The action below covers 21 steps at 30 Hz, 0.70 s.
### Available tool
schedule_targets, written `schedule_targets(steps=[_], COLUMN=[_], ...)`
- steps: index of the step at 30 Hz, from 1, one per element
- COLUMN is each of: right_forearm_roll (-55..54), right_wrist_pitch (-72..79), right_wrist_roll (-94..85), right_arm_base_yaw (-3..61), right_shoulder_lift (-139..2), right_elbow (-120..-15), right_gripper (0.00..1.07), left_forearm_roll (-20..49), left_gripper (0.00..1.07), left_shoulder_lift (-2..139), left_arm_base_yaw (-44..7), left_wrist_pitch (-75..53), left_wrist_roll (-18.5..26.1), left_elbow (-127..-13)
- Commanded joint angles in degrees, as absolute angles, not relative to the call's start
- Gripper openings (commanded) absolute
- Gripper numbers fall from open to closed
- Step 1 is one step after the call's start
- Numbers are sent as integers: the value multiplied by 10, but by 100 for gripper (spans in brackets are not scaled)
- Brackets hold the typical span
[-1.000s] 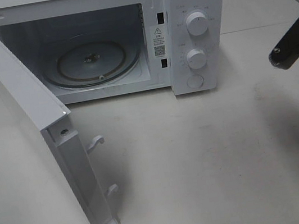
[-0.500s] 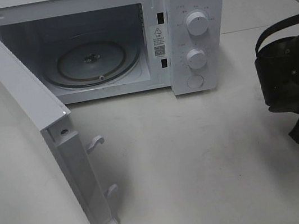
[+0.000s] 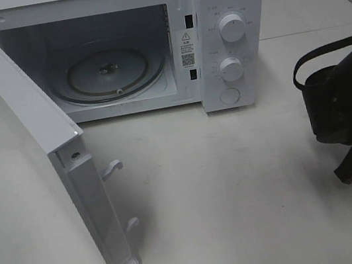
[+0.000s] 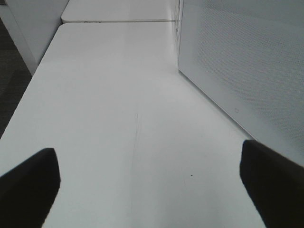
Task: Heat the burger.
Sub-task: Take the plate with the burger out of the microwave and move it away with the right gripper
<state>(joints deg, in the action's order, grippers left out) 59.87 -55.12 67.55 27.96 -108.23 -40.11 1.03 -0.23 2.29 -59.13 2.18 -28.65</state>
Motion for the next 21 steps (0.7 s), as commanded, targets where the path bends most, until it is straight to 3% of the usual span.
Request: schedule_targets(steps=[1,11,16,18,21], right_forearm_roll=[660,670,661,648,646], right_wrist_pitch=[-584,-574,-535,-523,-523], right_wrist_roll=[714,757,752,745,745], right_arm_base_yaw=[273,273,273,274,274], right_shoulder_lift=[-1108,-1144,-1144,-1143,-1141], right_elbow=[-403,-403,-403,-403,-403], right_gripper=[9,11,19,36,40], left_forearm_roll=[9,9,9,9,9], left_gripper=[98,98,98,98,98], left_shoulder_lift=[-16,-16,-16,-16,-16], left_arm_base_yaw=[23,23,23,23,23], left_wrist_pitch=[-589,-589,-589,-589,-589], left_wrist_roll=[21,21,21,21,21], left_elbow=[-285,-285,-285,-285,-285])
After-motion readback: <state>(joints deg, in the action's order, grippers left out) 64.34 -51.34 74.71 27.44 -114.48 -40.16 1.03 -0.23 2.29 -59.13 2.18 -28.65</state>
